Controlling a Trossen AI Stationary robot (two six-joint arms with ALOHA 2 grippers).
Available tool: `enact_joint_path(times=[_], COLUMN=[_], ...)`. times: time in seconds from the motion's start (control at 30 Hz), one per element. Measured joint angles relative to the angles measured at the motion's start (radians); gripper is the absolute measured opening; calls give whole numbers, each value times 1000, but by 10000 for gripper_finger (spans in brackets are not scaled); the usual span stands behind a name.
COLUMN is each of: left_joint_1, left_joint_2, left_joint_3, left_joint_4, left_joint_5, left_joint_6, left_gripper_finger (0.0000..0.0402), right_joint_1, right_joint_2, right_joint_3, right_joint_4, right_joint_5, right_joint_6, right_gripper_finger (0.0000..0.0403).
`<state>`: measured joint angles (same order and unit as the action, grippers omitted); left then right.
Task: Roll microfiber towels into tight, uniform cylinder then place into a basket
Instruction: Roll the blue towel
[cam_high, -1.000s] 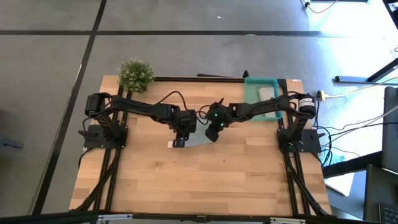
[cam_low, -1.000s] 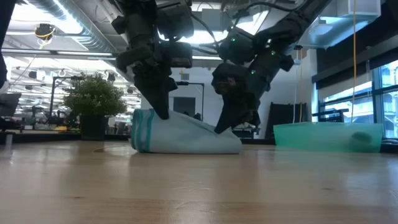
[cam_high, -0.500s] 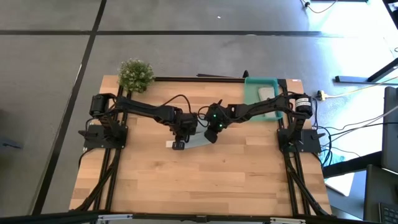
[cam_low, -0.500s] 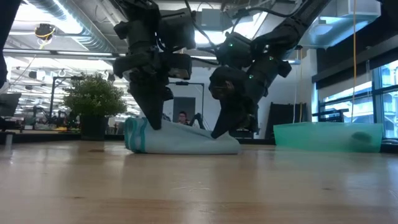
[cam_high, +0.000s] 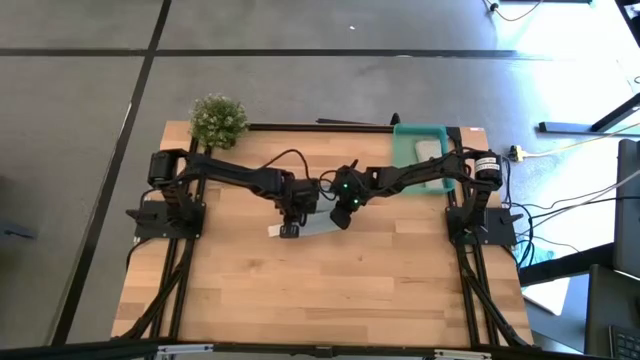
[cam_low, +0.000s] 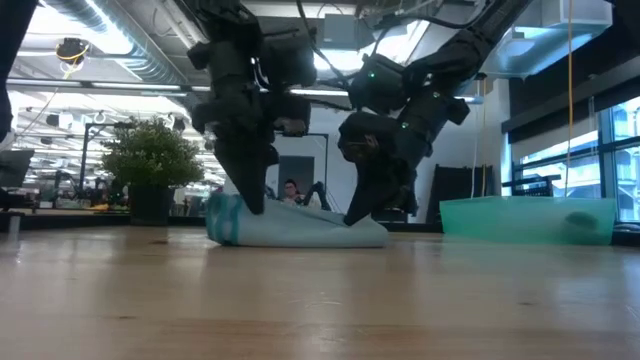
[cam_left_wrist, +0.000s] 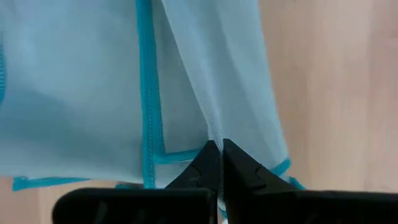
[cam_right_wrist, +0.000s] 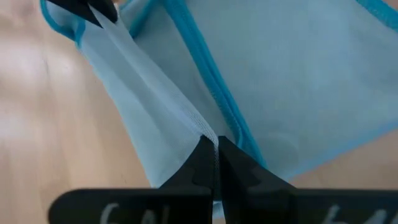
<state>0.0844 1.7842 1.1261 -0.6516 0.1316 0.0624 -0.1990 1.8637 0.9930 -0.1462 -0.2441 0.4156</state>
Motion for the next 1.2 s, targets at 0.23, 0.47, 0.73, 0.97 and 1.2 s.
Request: enact_joint_path(times=[0.23,0.47,0.73,0.97,1.2], left_joint_1=[6,5,5,6,6], left_joint_2=[61,70,70,70,70], left_joint_3=[-1,-2,-4,-3,-3], left_joint_4=[57,76,53,54,54], left_joint_5=[-30,-56,-116,-124,-128], left_joint_6=[1,19,12,19,19], left_gripper_finger=[0,3,43,74,77], right_joint_1=[0,0,0,-29,-59], right_joint_2=[3,2,1,1,-73], right_joint_3=[-4,-4,-7,5,40], right_joint_4=[-33,-42,-64,-87,-197], right_joint_5=[3,-59,-95,-198,-184], right_joint_6=[-1,-50,-81,-60,-81], right_gripper_finger=[7,11,78,144,154])
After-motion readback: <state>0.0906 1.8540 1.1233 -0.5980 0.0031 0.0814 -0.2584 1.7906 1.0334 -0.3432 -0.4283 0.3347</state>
